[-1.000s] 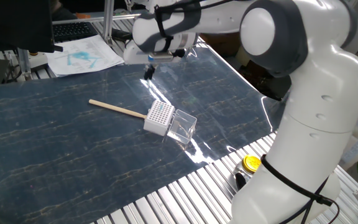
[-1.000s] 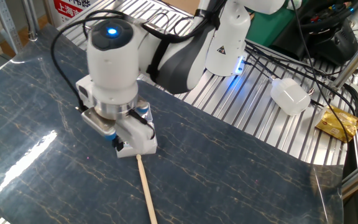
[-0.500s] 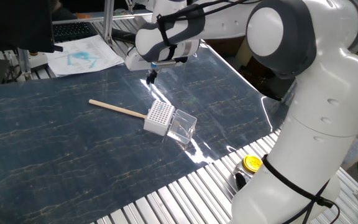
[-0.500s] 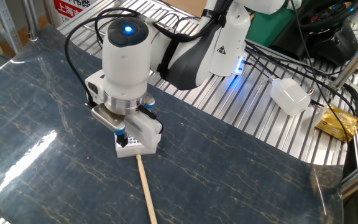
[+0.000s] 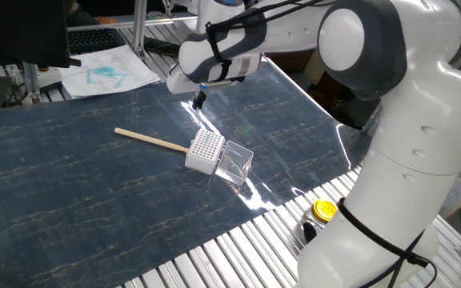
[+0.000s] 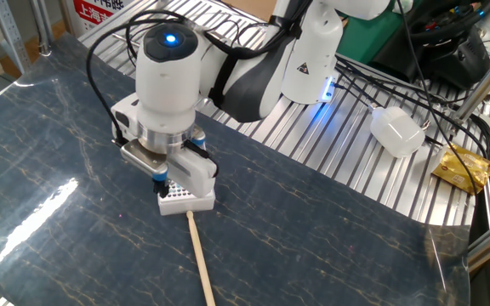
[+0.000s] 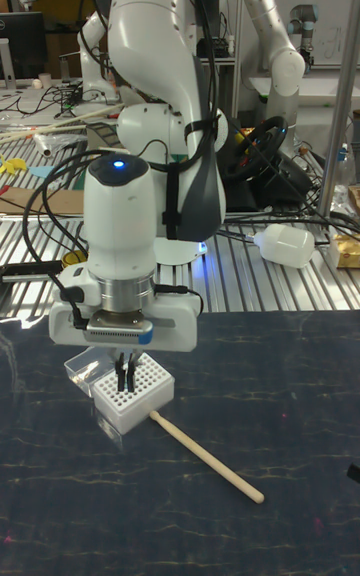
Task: Insert a medium pipette tip into the holder for medium pipette tips
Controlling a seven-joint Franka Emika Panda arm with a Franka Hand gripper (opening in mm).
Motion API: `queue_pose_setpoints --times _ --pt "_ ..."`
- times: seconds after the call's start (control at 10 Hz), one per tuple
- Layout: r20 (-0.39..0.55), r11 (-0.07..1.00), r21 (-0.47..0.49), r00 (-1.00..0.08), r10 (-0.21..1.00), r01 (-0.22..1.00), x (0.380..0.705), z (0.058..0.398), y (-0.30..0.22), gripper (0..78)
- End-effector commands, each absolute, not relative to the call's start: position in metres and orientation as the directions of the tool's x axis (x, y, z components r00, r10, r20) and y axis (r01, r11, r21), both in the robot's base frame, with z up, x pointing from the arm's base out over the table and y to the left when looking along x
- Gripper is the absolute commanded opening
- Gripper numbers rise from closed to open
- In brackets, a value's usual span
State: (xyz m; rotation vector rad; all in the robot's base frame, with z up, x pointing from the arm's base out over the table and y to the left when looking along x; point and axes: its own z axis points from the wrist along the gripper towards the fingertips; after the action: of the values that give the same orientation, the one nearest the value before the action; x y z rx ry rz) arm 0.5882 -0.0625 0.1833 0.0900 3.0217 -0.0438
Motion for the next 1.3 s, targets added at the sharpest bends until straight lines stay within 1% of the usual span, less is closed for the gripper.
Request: queue_pose_setpoints --times 0.1,0.3,0.5,0.9,1.1,1.3 --pt "-0.117 0.996 -0.024 -0.990 0.079 0.082 0.5841 0.1744 -0.0652 1.1" --pt "-0.121 0.995 -0.024 -0.988 0.094 0.098 0.5818 0.1715 -0.0643 1.1" --pt "-0.089 0.994 -0.020 -0.990 0.108 0.110 0.5814 0.1709 -0.0640 1.1" --pt "-0.063 0.993 -0.021 -0.991 0.116 0.118 0.5813 0.1707 -0.0638 1.1" --pt "-0.044 0.990 -0.021 -0.989 0.141 0.142 0.5813 0.1707 -0.0638 1.1" --pt "-0.049 0.986 -0.023 -0.985 0.163 0.164 0.5813 0.1707 -0.0638 1.1"
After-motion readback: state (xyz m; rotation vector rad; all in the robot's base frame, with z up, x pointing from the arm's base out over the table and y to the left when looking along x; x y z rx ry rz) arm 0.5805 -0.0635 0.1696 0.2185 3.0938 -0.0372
